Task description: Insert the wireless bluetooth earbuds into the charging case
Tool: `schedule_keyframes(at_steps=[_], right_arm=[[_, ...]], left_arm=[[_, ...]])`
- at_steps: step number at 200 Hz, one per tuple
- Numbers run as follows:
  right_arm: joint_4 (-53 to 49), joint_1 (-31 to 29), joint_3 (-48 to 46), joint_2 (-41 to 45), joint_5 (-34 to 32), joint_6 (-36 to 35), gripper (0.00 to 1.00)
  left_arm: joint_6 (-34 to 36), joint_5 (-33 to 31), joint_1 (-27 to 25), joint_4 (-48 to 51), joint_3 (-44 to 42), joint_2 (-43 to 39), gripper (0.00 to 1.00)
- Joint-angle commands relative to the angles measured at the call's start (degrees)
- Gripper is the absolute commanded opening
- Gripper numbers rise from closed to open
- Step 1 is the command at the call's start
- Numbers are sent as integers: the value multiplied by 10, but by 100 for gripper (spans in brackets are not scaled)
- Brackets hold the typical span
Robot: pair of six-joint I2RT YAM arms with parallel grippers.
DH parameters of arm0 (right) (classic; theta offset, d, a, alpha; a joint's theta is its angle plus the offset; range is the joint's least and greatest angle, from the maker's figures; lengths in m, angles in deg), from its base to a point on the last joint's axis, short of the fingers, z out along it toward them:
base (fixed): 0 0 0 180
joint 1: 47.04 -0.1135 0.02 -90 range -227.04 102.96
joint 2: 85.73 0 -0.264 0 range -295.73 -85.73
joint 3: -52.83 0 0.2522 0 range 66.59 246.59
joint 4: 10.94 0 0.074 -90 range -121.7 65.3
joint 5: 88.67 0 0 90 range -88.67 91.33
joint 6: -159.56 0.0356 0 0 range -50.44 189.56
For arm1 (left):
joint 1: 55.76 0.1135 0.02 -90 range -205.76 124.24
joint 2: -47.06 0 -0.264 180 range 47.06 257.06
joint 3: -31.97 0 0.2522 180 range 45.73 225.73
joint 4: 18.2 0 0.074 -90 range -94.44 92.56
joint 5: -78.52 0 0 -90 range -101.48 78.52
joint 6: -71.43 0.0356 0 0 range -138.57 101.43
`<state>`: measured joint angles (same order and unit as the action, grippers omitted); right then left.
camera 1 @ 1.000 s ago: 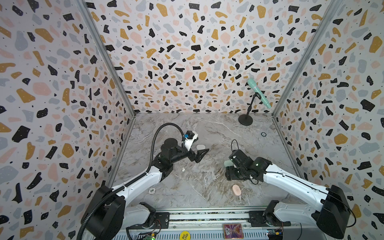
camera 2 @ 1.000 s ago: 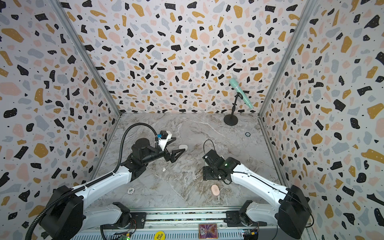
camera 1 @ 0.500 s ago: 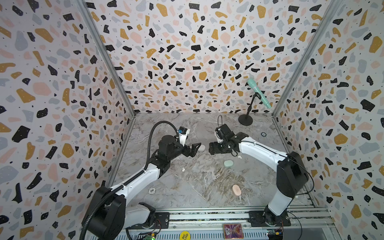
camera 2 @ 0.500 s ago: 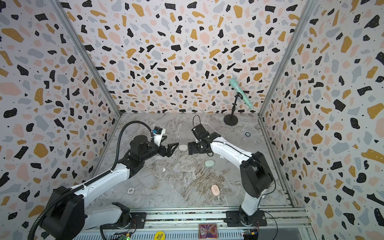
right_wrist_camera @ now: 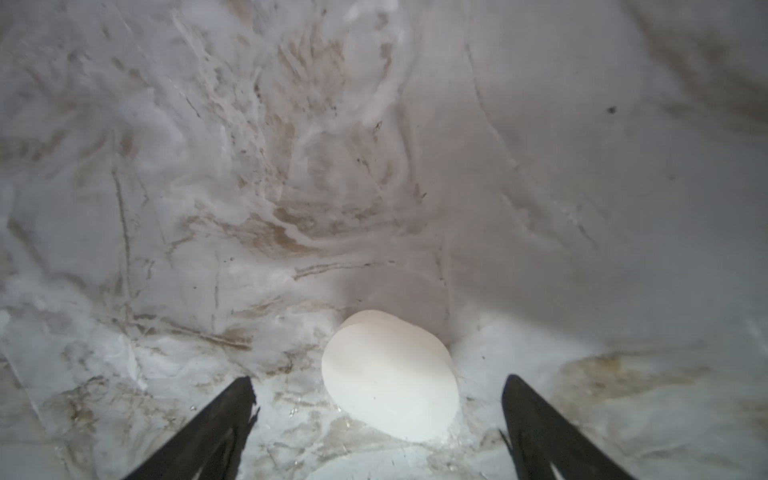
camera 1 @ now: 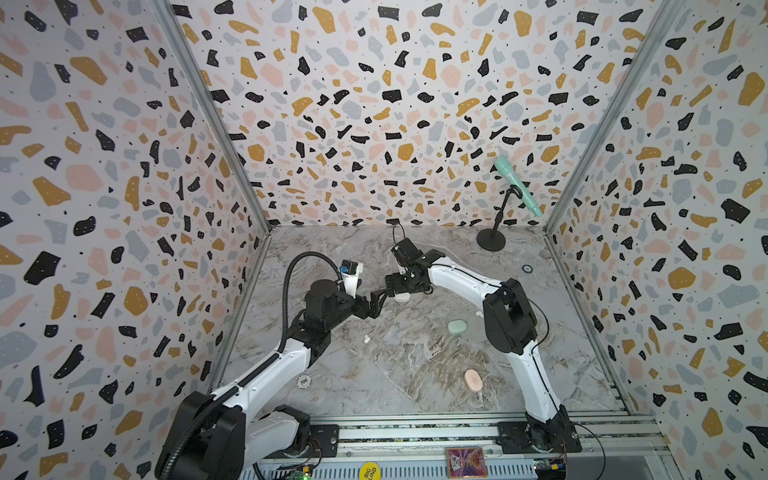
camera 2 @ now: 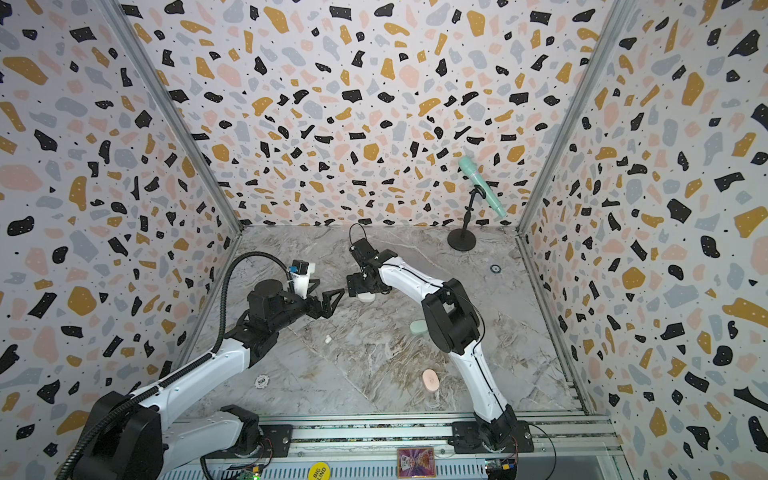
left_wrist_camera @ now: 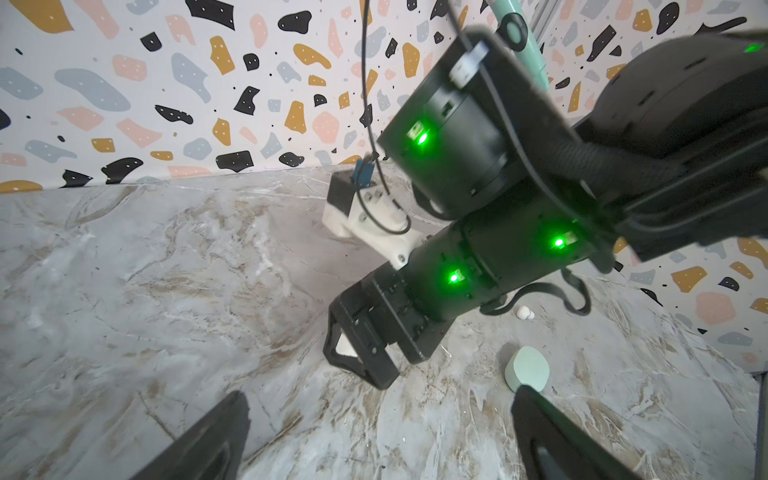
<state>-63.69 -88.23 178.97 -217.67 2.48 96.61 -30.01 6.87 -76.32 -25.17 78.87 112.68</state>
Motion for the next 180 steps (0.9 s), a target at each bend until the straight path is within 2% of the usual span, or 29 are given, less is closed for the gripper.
schedule_keyframes(at_steps=[1,44,78,133,180], right_arm=[[-37,-2,35,-2,-20,9,94],[-49,-10,73,-35,-27,15,89],[-59,-14,84,-49,-39,20,80],[-74,-19,82,-51,-56,20,75],[-70,-21,75,-41,-67,22,63]], left_arm=[[-6,10,7,-27,-7,-14,100],[-9,14,14,-34,-13,-14,100],[-13,19,15,-40,-14,-12,100],[-17,23,16,-44,-17,-13,100],[-20,26,17,-50,-19,-15,100]])
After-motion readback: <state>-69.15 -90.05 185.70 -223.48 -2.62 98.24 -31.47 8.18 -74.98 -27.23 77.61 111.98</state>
